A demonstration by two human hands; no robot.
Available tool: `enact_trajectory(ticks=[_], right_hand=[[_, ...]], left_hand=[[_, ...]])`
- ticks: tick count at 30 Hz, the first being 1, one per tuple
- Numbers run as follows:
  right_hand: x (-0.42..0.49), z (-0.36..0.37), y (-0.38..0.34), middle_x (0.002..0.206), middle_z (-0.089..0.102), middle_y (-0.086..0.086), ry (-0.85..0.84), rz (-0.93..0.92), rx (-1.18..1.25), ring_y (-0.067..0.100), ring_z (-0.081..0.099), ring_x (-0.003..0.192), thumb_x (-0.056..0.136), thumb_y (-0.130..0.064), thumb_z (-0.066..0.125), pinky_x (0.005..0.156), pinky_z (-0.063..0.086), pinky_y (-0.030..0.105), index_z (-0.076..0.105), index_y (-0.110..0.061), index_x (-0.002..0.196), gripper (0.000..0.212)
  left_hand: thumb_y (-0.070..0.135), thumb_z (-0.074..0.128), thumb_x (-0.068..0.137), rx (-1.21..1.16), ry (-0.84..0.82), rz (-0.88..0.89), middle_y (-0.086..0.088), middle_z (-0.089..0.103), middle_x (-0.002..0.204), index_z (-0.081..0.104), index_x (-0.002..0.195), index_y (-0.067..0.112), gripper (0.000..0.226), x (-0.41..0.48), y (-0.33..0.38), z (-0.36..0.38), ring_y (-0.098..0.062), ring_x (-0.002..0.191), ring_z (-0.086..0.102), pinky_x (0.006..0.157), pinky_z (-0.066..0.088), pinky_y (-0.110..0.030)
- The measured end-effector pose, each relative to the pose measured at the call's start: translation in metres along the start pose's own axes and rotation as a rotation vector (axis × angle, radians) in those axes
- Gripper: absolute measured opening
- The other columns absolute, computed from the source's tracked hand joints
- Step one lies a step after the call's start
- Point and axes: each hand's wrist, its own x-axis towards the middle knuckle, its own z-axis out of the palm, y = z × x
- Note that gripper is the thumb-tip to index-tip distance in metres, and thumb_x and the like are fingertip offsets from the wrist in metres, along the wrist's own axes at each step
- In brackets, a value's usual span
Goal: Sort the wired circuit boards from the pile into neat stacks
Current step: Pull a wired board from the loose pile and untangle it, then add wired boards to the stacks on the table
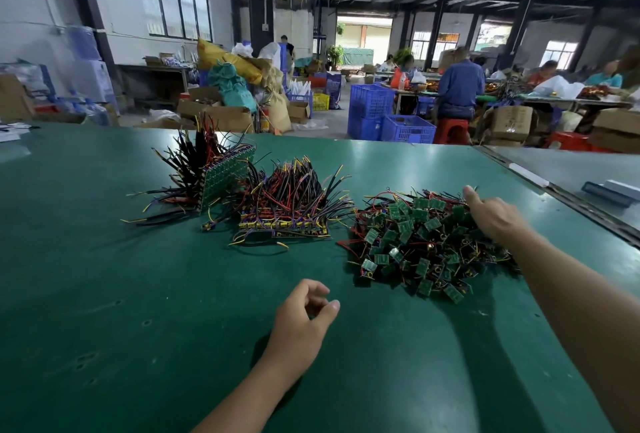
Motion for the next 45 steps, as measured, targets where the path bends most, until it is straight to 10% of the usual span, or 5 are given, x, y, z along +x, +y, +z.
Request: enact_trajectory(ticks=[14,21,26,36,45], right_hand=[[-0.061,0.033,-0.059,0.136,0.059,0.005,0.441,-0.583,-0.343,0.024,0.043,0.137,0.102,-0.035,0.039,0.118,0.002,0.047,0.061,-0.013,0.127,0.041],[-0.174,0.135,-0.128,0.139,0.057,0.007,0.006,-0.854,0.208,0.021,0.039,0.140,0.101,-0.021,0.045,0.120,0.020,0.035,0.059,-0.011,0.132,0.035],[-0.193,0.155,-0.125,0.158,0.029,0.005,-0.300,-0.888,-0.027,0.021,0.015,0.149,0.104,-0.031,0.035,0.120,0.007,0.031,0.033,-0.017,0.151,0.049],[-0.193,0.156,-0.122,0.161,0.022,-0.004,-0.319,-0.816,-0.060,0.014,0.014,0.150,0.103,-0.049,0.032,0.120,0.010,0.035,0.035,-0.028,0.149,0.051],[-0.199,0.159,-0.124,0.161,-0.017,-0.010,-0.457,-0.761,-0.234,0.012,-0.022,0.147,0.081,-0.081,0.000,0.119,-0.014,0.041,-0.006,-0.036,0.155,0.087]], left_hand=[[0.021,0.063,0.091,-0.010,0.020,-0.020,-0.002,0.063,0.075,0.059,0.089,0.022,0.005,0.002,-0.001,-0.001,0.001,0.061,0.054,0.056,0.042,-0.011],[0.005,0.061,0.085,0.018,0.132,-0.002,0.000,0.063,0.071,0.059,0.078,0.018,0.014,0.005,-0.005,0.000,-0.015,0.069,0.059,0.062,0.045,-0.022],[0.012,0.063,0.086,-0.017,0.351,-0.002,0.002,0.061,0.072,0.055,0.078,0.020,0.014,0.007,-0.010,-0.003,-0.007,0.067,0.057,0.061,0.045,-0.019],[0.012,0.056,0.091,0.147,0.525,-0.106,0.000,0.058,0.074,0.055,0.087,0.010,0.004,0.111,-0.003,-0.073,-0.021,0.067,0.054,0.056,0.039,-0.028],[0.020,0.045,0.102,-0.704,0.410,-0.441,-0.015,0.054,0.100,0.042,0.125,0.004,0.029,0.199,0.010,-0.158,-0.024,0.077,0.060,0.063,0.052,-0.031]])
